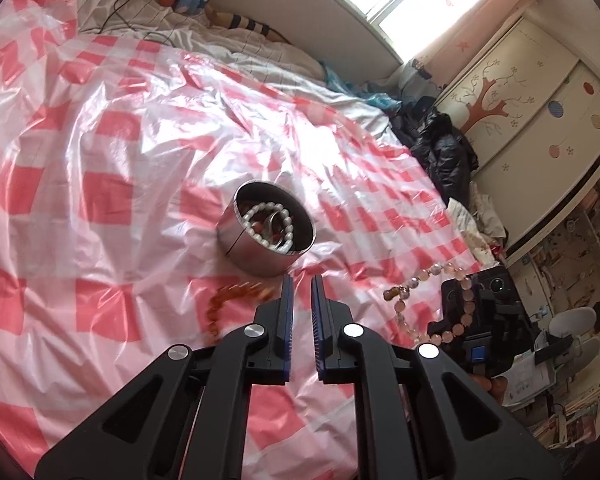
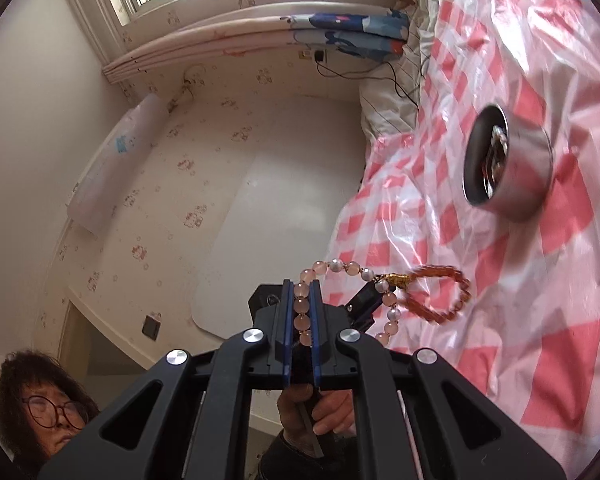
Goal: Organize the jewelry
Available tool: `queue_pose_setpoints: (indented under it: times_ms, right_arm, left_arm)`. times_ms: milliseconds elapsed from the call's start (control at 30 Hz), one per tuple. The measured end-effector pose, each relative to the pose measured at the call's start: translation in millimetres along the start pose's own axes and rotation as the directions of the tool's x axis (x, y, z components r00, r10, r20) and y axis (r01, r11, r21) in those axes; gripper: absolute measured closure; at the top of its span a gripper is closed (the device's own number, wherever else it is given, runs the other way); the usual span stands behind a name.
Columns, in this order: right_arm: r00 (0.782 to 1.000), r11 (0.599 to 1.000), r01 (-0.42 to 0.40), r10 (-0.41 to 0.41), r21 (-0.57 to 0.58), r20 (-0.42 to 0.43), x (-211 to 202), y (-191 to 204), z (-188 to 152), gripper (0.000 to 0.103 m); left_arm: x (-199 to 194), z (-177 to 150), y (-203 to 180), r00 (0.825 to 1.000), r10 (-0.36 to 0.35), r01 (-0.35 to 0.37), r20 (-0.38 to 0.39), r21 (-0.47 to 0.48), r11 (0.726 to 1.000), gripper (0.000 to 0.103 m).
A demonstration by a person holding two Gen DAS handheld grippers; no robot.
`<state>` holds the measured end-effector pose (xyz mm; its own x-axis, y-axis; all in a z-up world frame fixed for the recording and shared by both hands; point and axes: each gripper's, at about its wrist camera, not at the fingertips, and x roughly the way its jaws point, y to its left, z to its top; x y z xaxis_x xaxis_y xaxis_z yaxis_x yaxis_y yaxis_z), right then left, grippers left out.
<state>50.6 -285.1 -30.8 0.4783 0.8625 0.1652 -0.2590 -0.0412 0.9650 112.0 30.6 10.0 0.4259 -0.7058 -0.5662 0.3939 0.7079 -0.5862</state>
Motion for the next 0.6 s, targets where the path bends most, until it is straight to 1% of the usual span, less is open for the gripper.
queue_pose_setpoints:
  times_ms: [100, 167, 233, 267, 300, 333, 367, 400, 433, 467, 500, 533, 600]
  right_arm:
    - [1.000, 1.000, 0.011, -0.010, -0.024, 0.009, 1, 8, 22, 0.094]
    - [1.000, 0.999, 0.016, -0.015, -0.037, 0.010, 1, 9, 32, 0.094]
    - [1.000, 0.999, 0.018, -0.017, -0.037, 0.017, 1, 6, 36, 0.094]
    - [1.000, 0.999, 0.019, -0.018, -0.032, 0.019, -1, 3, 37, 0.094]
    - [0.999, 0.999, 0.025, -0.025, -0.027, 0.020, -1, 0, 36, 0.093]
    - [0.999, 0.999, 0.031, -0.031, -0.020, 0.020, -2, -2, 36, 0.092]
    - [0.999, 0.999, 0.035, -0.035, -0.013, 0.020, -3, -4, 36, 0.092]
    - [0.999, 0.999, 0.035, -0.035, -0.012, 0.019, -2, -3, 37, 0.092]
    - [0.999, 0.999, 0.033, -0.033, -0.016, 0.016, -1, -2, 36, 0.092]
    - [0.999, 0.999, 0.031, -0.031, -0.023, 0.011, 0, 0, 35, 0.092]
    - [1.000, 0.999, 0.028, -0.028, -0.032, 0.004, 2, 1, 34, 0.092]
    - [1.000, 0.999, 0.026, -0.026, -0.038, -0.003, 4, 2, 33, 0.092]
    - [1.000, 0.999, 0.027, -0.027, -0.041, -0.011, 6, 2, 32, 0.092]
  left_arm:
    - [1, 11, -9, 1.000, -0.013, 0.013, 0.029, 0.009, 1.000, 0.095]
    - [5, 16, -11, 1.000, 0.007, -0.007, 0.027, 0.011, 1.000, 0.095]
    - [10, 18, -11, 0.998, 0.056, -0.056, 0.008, 0.029, 0.998, 0.095]
    - [14, 17, -11, 0.997, 0.069, -0.068, -0.018, 0.043, 0.997, 0.095]
    - [22, 15, -11, 0.993, 0.101, -0.096, -0.062, 0.077, 0.992, 0.095]
    - [28, 12, -12, 0.983, 0.165, -0.155, -0.082, 0.119, 0.981, 0.095]
    - [35, 7, -12, 0.963, 0.254, -0.237, -0.089, 0.168, 0.957, 0.094]
    - [44, 1, -9, 0.937, 0.333, -0.307, -0.102, 0.212, 0.928, 0.093]
    - [51, -4, -4, 0.921, 0.373, -0.340, -0.117, 0.229, 0.912, 0.092]
    - [58, -8, 4, 0.910, 0.392, -0.357, -0.133, 0.226, 0.906, 0.086]
    - [65, -12, 12, 0.901, 0.407, -0.372, -0.151, 0.215, 0.903, 0.077]
    - [71, -15, 18, 0.892, 0.422, -0.386, -0.166, 0.210, 0.898, 0.073]
    - [80, -20, 23, 0.885, 0.430, -0.391, -0.178, 0.215, 0.895, 0.068]
